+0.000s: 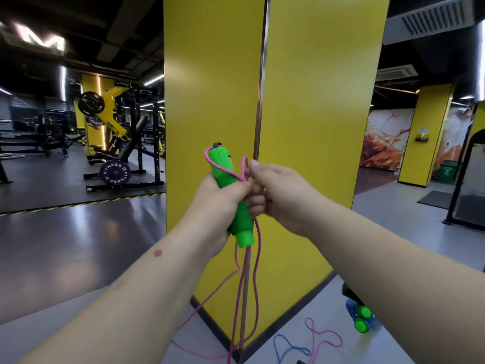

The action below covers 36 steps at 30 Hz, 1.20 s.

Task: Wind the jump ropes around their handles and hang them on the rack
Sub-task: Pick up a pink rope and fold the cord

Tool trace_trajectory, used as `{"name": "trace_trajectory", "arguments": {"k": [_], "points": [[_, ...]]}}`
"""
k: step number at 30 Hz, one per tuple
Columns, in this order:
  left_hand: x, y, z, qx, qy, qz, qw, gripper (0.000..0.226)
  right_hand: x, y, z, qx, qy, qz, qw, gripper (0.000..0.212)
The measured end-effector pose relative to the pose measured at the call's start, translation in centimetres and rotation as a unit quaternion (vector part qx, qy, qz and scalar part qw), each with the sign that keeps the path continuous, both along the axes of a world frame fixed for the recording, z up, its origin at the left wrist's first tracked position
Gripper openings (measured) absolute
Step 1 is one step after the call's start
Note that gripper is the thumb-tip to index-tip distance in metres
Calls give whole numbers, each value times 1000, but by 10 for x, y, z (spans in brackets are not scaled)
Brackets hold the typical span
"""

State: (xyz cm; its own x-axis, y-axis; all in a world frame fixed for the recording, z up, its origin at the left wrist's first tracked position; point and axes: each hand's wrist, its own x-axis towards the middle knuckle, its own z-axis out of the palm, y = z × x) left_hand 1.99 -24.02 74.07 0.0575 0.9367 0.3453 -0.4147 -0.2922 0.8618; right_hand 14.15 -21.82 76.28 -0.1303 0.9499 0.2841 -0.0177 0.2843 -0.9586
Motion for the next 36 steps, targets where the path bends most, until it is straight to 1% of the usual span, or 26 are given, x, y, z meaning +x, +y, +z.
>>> {"name": "trace_trajectory", "arguments": {"k": [2,4,5,7,8,10,11,13,14,16,18,20,22,24,26,28,30,31,34,36], "points": [[-6,7,13,-26,-34,1,999,7,1,-9,-15,-70,-13,24,997,33],[-12,14,20,-48,-45,-6,998,7,5,-18,-26,-107,-41,61,992,34],[-15,18,20,-56,-45,-6,997,8,7,-22,-29,-103,-71,71,990,31],[-20,25,17,-63,-27,15,998,9,11,-25,-30,-56,-132,47,989,23],[-22,25,13,-59,-7,30,998,7,12,-24,-27,-23,-131,25,991,22],[-21,18,0,-43,47,31,997,10,13,-20,-16,28,-80,-6,996,22],[-17,10,-9,-35,70,14,997,12,14,-18,-9,47,-54,-16,997,20],[-5,-7,-22,-14,94,-32,995,15,14,-15,3,67,-37,-33,996,18],[0,-12,-26,-4,94,-40,995,17,14,-14,6,68,-34,-38,996,20],[4,-12,-28,9,84,-16,996,22,14,-12,2,50,-20,-40,998,21],[-1,-6,-19,10,68,14,998,20,15,-13,-9,-4,-7,-23,1000,23],[-8,-1,-5,-4,42,17,999,12,17,-19,-21,-74,-21,23,997,23],[-16,5,9,-30,13,-5,999,5,18,-28,-32,-111,-61,79,989,17],[-24,11,19,-59,-11,-18,998,9,19,-35,-37,-95,-105,100,985,16],[-32,18,21,-65,-30,7,997,8,20,-34,-35,-47,-123,69,989,16],[-36,19,12,-53,-21,42,997,11,22,-27,-22,-3,-78,27,997,17],[-28,11,-4,-50,15,25,998,18,23,-20,-5,17,-15,16,1000,16],[-21,4,-11,-47,36,3,998,20,23,-17,3,22,0,13,1000,16],[-4,-10,-20,-17,69,-39,997,26,18,-9,9,22,-9,-18,1000,17],[-4,-7,-14,3,69,-23,997,24,16,-6,1,-7,10,-13,1000,22]]}}
